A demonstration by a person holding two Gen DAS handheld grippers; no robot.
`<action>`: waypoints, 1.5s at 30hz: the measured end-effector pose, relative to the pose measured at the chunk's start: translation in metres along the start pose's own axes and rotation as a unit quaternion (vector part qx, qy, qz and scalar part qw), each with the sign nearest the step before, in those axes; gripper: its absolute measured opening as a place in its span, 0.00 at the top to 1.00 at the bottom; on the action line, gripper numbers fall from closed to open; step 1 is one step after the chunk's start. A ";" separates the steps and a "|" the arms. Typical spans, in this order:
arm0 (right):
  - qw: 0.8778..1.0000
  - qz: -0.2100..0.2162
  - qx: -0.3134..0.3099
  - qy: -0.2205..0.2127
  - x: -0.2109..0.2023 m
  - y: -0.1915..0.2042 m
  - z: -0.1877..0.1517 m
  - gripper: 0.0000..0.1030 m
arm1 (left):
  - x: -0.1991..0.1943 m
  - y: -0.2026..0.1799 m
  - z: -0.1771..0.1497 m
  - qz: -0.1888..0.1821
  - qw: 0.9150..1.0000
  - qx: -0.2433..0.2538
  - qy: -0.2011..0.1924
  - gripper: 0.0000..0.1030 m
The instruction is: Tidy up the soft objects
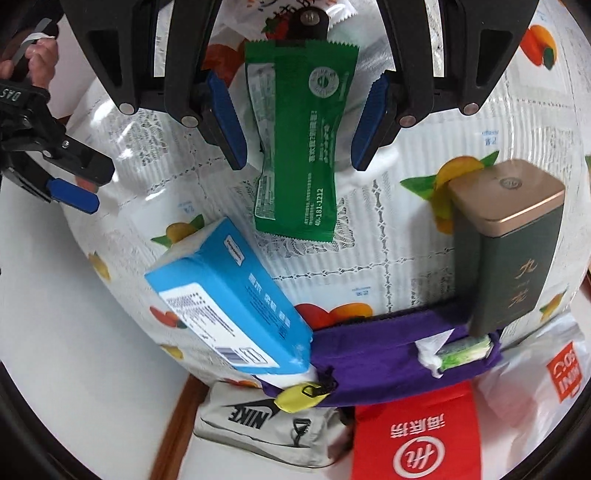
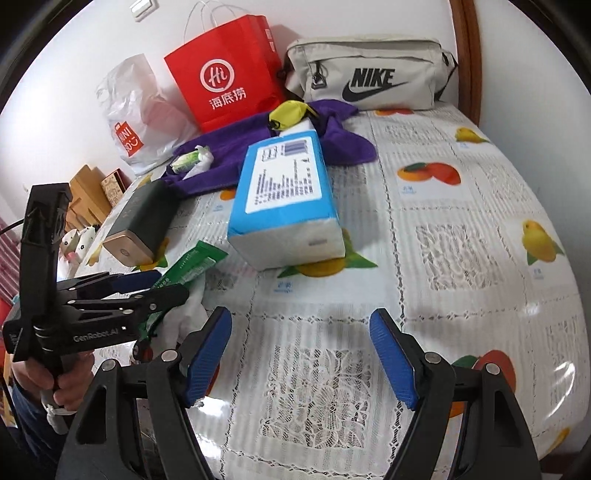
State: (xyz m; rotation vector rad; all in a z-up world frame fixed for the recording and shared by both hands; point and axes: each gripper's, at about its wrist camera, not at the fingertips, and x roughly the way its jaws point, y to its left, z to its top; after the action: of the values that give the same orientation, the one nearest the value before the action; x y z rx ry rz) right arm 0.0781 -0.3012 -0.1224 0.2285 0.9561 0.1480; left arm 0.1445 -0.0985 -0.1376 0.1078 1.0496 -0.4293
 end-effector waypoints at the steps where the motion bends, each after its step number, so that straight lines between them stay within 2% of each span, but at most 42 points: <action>1: 1.000 0.001 0.001 0.003 0.002 0.000 -0.001 0.25 | 0.002 0.000 0.001 0.003 1.000 0.000 0.000 0.54; 3: 1.000 0.002 0.002 0.006 0.005 -0.001 -0.003 0.25 | 0.005 0.002 0.001 -0.006 1.000 -0.003 0.003 0.64; 5: 1.000 0.006 0.003 0.011 0.008 0.000 -0.004 0.25 | 0.002 0.006 0.002 -0.016 1.000 -0.014 -0.005 0.68; 13: 1.000 0.024 -0.014 0.012 0.012 0.019 -0.005 0.25 | -0.026 0.026 0.009 -0.033 0.998 -0.045 -0.037 0.68; 16: 0.999 0.030 -0.024 0.016 0.016 0.029 -0.005 0.25 | -0.031 0.035 0.011 -0.041 0.996 -0.071 -0.039 0.68; 22: 0.998 0.049 -0.035 0.023 0.019 0.049 -0.008 0.25 | -0.048 0.046 0.010 -0.025 0.995 -0.074 -0.062 0.68; 27: 0.996 0.064 -0.054 0.025 0.020 0.070 -0.014 0.25 | -0.052 0.067 -0.004 0.012 0.994 -0.092 -0.062 0.68; 29: 0.995 0.076 -0.059 0.027 0.022 0.078 -0.017 0.27 | -0.053 0.077 -0.010 0.013 0.993 -0.104 -0.061 0.68; 31: 0.993 0.090 -0.069 0.032 0.024 0.089 -0.018 0.39 | -0.054 0.087 -0.016 0.022 0.991 -0.119 -0.061 0.68; 32: 0.992 0.095 -0.073 0.032 0.024 0.093 -0.018 0.42 | -0.055 0.091 -0.018 0.023 0.990 -0.123 -0.062 0.68; 38: 0.986 0.117 -0.115 0.039 0.031 0.133 -0.019 0.49 | -0.064 0.105 -0.028 0.019 0.988 -0.133 -0.072 0.68; 45: 0.984 0.079 -0.142 0.072 0.063 0.157 -0.023 0.50 | -0.064 0.122 -0.038 0.007 0.986 -0.150 -0.073 0.68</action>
State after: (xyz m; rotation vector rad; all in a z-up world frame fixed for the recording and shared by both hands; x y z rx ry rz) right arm 0.0908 -0.1323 -0.1443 0.0302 1.0475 0.4474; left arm 0.1344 0.0423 -0.1157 -0.1830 0.9565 -0.2583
